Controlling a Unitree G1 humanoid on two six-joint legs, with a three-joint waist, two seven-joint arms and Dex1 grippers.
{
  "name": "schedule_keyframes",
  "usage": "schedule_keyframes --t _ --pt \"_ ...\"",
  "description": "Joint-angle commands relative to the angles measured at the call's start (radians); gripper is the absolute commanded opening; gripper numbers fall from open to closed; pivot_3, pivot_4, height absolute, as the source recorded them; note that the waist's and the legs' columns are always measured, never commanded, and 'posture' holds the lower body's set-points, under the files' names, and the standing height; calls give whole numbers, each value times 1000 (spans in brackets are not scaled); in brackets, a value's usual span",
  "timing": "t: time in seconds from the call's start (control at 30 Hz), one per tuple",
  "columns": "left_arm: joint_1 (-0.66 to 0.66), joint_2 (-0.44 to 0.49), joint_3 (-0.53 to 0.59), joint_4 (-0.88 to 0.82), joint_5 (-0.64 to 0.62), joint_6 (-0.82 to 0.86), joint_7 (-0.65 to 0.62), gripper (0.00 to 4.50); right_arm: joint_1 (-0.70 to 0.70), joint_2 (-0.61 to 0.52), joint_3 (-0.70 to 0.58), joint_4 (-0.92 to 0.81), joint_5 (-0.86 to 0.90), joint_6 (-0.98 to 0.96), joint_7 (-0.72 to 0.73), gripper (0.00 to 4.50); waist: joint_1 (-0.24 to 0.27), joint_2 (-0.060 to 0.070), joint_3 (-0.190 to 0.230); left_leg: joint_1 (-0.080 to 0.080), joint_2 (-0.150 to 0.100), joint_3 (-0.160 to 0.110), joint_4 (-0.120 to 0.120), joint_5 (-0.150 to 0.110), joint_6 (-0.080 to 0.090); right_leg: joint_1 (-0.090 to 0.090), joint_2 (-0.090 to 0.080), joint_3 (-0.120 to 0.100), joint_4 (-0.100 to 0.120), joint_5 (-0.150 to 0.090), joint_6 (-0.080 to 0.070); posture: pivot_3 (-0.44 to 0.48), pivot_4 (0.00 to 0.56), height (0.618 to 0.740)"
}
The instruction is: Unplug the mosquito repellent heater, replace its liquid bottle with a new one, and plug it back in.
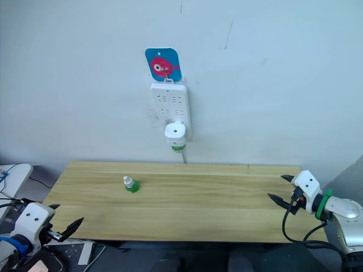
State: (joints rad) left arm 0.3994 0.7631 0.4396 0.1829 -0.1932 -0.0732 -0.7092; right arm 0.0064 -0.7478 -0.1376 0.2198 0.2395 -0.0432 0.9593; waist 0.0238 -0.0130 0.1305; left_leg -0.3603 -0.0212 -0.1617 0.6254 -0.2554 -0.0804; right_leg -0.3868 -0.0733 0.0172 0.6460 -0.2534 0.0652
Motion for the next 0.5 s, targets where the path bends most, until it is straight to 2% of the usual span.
schedule_keyframes --t 0.03,0.2,0.5 --pt "-12 8 10 -30 -17 -2 -19 4500 -9 -15 -27 0 6 -29 10 4482 0 0 0 0 0 0 0 0 0 0 0 0 0 0 0 145 101 740" --pt "-38 26 16 -20 -83 19 -137 4500 16 -16 -32 -20 11 -29 10 4482 1 0 0 0 0 0 0 0 0 0 0 0 0 0 0 138 101 740" --pt "-54 35 63 52 -105 -19 -180 4500 20 -19 -35 -56 18 -7 4 4482 -1 1 1 0 0 0 0 0 0 0 0 0 0 0 0 132 104 740"
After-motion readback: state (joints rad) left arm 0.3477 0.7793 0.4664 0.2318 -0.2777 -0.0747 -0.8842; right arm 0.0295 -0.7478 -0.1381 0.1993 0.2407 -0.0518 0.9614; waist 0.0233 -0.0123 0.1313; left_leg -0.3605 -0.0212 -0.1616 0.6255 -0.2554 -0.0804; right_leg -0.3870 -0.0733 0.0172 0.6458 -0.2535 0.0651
